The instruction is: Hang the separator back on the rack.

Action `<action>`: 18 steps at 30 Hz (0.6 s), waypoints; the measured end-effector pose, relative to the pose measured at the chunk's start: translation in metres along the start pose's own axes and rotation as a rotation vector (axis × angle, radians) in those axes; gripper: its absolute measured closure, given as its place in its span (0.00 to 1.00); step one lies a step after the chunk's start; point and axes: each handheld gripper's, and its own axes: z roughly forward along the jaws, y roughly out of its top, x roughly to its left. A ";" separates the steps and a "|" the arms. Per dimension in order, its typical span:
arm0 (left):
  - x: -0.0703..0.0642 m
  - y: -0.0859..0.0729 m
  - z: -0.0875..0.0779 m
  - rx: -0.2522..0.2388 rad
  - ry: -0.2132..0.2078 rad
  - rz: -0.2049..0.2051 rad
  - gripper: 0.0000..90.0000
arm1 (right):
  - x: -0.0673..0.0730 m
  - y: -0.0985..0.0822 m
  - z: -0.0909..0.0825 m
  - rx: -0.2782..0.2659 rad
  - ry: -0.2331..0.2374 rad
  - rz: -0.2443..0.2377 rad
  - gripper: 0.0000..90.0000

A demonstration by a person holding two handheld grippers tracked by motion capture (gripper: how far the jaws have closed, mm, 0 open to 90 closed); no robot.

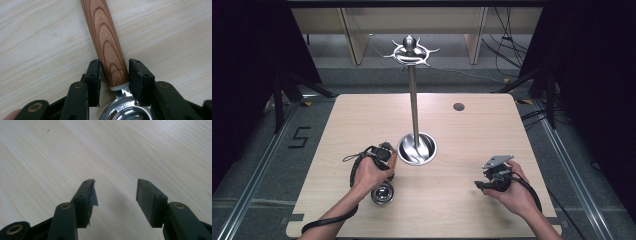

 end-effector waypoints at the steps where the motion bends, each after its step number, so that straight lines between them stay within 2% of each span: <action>1: 0.001 -0.001 0.000 0.002 0.009 -0.002 0.71 | 0.000 0.000 0.000 0.001 0.001 -0.001 0.55; 2: 0.007 -0.001 0.000 -0.001 0.021 0.038 0.73 | 0.002 -0.001 0.003 -0.038 -0.001 0.012 0.55; 3: 0.008 -0.002 0.001 -0.010 0.017 0.025 0.73 | 0.002 -0.001 0.003 -0.028 0.000 0.011 0.55; 4: 0.010 -0.001 -0.002 0.006 0.032 0.040 0.74 | 0.001 0.000 0.002 -0.019 -0.002 0.004 0.55; 6: 0.011 -0.003 -0.001 -0.002 0.024 0.031 0.74 | 0.001 0.000 0.002 -0.019 -0.001 0.004 0.55; 7: 0.013 -0.003 -0.001 0.008 0.038 0.043 0.75 | 0.000 0.000 0.000 0.001 0.001 -0.006 0.55; 8: 0.012 -0.004 -0.002 0.012 0.035 0.027 0.76 | 0.000 0.000 0.000 0.001 0.002 -0.006 0.55; 10: 0.012 -0.005 -0.003 0.008 0.048 0.026 0.76 | 0.000 0.000 0.000 0.001 0.002 -0.006 0.55; 11: 0.015 -0.006 -0.003 0.021 0.052 0.059 0.76 | 0.001 0.000 0.000 0.001 0.002 -0.006 0.55; 12: 0.014 -0.006 -0.003 0.008 0.050 0.047 0.76 | 0.000 0.000 0.000 -0.001 0.003 -0.008 0.55; 13: 0.014 -0.006 -0.003 0.016 0.042 0.041 0.76 | 0.001 -0.001 0.003 -0.028 0.003 0.001 0.55; 14: 0.014 -0.007 -0.004 0.029 0.045 0.049 0.76 | 0.001 0.000 0.001 -0.010 0.002 -0.002 0.55; 16: 0.015 -0.008 -0.002 0.008 0.041 0.049 0.76 | 0.001 0.000 0.000 0.002 0.003 -0.006 0.55; 17: 0.015 -0.008 -0.002 0.008 0.041 0.049 0.76 | 0.001 0.000 0.000 0.002 0.003 -0.007 0.55; 18: 0.015 -0.008 -0.002 0.006 0.038 0.049 0.76 | 0.001 -0.001 0.003 -0.022 -0.009 -0.023 0.55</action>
